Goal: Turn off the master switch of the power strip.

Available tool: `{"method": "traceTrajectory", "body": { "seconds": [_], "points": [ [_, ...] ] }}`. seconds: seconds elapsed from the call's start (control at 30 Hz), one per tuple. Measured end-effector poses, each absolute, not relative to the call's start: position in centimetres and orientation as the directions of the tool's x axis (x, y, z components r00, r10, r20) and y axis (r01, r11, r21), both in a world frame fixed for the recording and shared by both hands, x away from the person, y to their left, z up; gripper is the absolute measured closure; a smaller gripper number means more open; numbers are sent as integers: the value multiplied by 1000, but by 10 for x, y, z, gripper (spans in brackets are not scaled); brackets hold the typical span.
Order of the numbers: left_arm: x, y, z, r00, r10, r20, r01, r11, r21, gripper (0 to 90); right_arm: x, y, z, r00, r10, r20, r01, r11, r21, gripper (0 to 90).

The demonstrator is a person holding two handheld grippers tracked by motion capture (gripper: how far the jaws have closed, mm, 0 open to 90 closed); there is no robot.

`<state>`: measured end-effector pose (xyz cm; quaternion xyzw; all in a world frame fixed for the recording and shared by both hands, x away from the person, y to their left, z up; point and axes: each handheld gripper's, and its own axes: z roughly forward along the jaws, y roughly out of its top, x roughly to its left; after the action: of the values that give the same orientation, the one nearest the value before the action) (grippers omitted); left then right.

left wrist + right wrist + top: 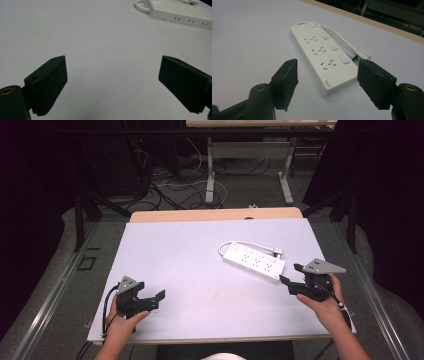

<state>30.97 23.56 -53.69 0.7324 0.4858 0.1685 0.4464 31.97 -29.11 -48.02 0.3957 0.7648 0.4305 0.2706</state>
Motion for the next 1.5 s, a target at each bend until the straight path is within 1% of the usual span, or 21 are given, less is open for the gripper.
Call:
{"method": "traceTrajectory", "body": {
  "seconds": [0.5,0.67,1.07,1.5],
  "points": [
    [310,237,-537,469,864,-184,557,-127,821,83,340,-268,-472,-569,817,-91,367,351,861,321],
    [310,237,-537,469,864,-186,557,-126,821,83,348,-257,-468,-588,802,-110,359,379,853,321],
    [310,237,-537,469,864,-184,556,-127,821,83,367,-241,-459,-598,793,-115,356,392,848,321],
    [311,238,-537,467,865,-183,556,-126,822,84,384,-225,-461,-608,784,-124,372,419,828,321]
  ]
}}
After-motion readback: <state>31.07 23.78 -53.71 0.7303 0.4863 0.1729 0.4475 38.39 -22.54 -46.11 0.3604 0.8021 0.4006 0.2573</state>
